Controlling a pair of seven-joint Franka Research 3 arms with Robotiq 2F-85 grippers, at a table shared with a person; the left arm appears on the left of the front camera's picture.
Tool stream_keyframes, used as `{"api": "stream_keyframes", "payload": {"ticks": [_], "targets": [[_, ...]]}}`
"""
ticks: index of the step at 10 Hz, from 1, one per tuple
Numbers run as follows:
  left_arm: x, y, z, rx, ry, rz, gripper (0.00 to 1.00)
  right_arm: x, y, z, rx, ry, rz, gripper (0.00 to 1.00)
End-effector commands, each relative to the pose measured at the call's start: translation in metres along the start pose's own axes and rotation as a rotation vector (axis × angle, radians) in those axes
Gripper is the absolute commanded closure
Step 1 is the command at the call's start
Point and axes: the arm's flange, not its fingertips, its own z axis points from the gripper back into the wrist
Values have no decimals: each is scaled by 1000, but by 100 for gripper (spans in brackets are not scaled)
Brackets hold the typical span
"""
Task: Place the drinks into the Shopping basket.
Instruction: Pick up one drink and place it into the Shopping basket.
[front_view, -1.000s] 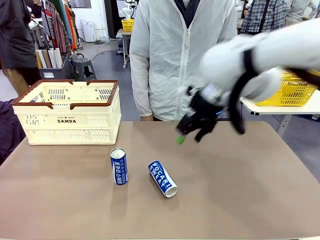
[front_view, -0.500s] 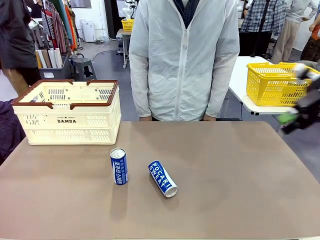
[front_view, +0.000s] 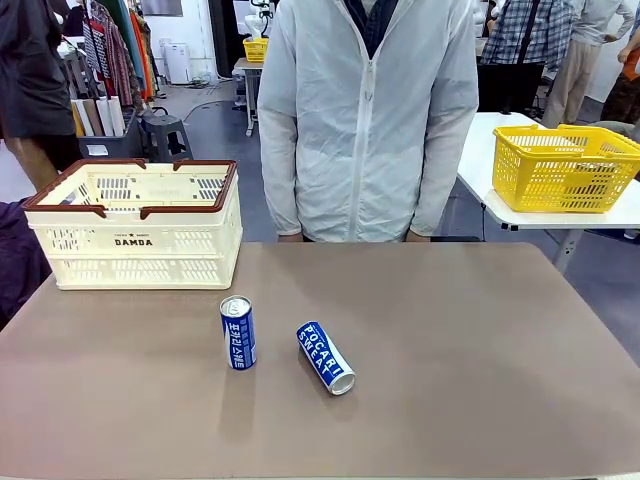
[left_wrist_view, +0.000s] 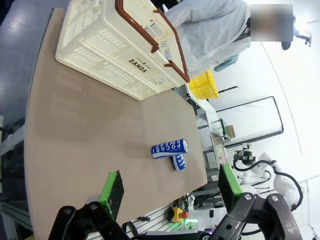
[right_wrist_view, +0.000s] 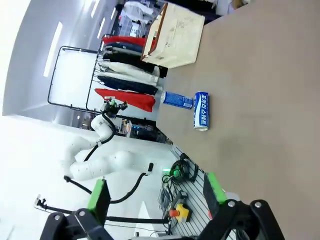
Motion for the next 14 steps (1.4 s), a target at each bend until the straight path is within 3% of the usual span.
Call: {"api": "stream_keyframes", "payload": {"ticks": [1,7,8,10,12,14], "targets": [[1,-1,1,-22,-17,-18,0,10,19,-12,-41,104,46,0],[0,0,0,0,0,0,0,10,19,-12,-41,104,46,0],[2,-56,-6,17,59,-21,0,10,19,-12,-41,104,46,0],[-18,-201,-91,139,197,-126,0,10,19,-12,-41,104,46,0],[-47,-282,-192,282,335,-264,0,10,19,-12,-41,104,46,0],[-78,-327,-279,401,445,-377,0,10,19,-12,-41,104,46,0]]}}
